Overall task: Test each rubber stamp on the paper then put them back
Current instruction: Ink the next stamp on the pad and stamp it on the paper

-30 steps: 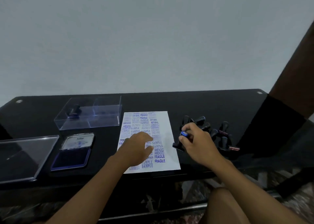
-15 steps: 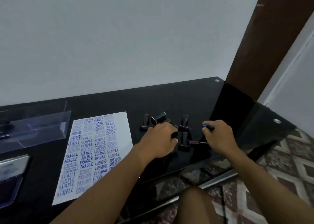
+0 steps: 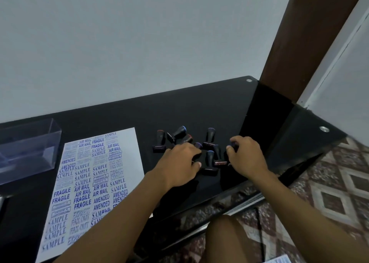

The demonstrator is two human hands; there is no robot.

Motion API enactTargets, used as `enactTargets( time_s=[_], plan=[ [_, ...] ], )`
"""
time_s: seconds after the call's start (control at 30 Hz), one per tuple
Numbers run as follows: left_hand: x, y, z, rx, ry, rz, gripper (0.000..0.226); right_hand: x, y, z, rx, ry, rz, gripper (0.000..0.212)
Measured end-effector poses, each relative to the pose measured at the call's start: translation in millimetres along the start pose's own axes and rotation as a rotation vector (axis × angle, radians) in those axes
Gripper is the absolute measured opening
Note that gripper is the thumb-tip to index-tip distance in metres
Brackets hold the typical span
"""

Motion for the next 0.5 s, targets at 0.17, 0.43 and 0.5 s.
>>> enactTargets(
  time_s=[0.17,0.43,0.5],
  plan=[
    [-19,22,16,-0.019,-0.024,-0.042,0.047,-17,33,73,-0.245,-0.02,-0.164,0.038],
    [-70,106,102,-0.224,-0.037,-0.123,0.043,51,93,171,-0.278,-0.309,0.2,0.031],
    [-79,135,134,-0.308,0.006,-0.136,0.042,71,104,180,-0.257,-0.287,0.285,0.028]
  ],
)
Point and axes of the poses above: each hand's wrist, its own y-axis away from the middle knuckle, its own x-axis out of the palm, z = x × y, the point moved 8 cm from there along -y, towards the middle knuckle, and after that the axes turned 5 degrees about -z, right-handed, at the moved point
